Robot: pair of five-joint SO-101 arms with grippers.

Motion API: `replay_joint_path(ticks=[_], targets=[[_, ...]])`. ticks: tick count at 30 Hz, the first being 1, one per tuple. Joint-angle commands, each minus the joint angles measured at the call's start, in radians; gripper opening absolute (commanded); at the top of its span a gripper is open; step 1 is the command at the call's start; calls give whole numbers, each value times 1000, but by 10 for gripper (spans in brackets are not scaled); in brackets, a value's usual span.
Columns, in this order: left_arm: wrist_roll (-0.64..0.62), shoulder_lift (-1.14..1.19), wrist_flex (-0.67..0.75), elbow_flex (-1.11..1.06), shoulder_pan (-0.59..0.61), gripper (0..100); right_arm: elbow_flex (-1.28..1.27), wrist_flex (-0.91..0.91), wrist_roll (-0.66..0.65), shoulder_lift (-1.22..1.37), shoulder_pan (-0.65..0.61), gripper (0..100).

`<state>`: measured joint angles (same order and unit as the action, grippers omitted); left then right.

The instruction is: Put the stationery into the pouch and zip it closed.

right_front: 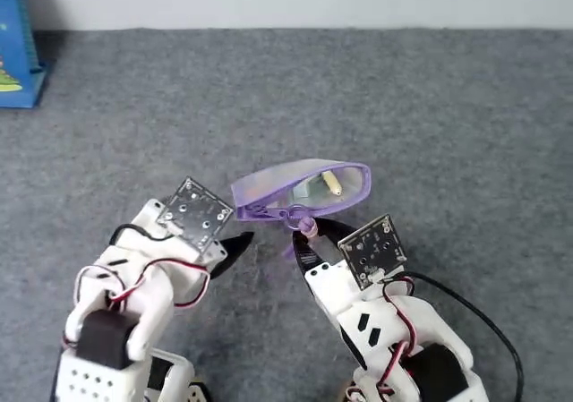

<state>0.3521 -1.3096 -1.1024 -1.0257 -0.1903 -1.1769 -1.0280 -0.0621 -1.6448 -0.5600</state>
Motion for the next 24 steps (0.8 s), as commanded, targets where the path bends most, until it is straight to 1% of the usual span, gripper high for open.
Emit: replay_joint_path(ticks=[1, 3, 6, 11, 15, 20, 24], targets=[[8, -12, 152, -61, 6, 332, 38, 18, -8, -8, 13, 7], [-15, -14, 213, -94, -9, 331, 38, 18, -8, -8, 13, 7], [-68, -17, 265, -120, -61, 331, 38, 18, -8, -8, 13, 7], [-137, -17, 287, -120, -143, 331, 34, 1, -9, -8, 13, 7], [-144, -17, 284, -131, -173, 329, 37, -12, -9, -8, 13, 7], [-138, -18, 288, -166, -201, 258, 38, -12, -9, -8, 16, 7], [-138, -18, 364, -209, -192, 223, 38, -12, -9, -8, 16, 7]])
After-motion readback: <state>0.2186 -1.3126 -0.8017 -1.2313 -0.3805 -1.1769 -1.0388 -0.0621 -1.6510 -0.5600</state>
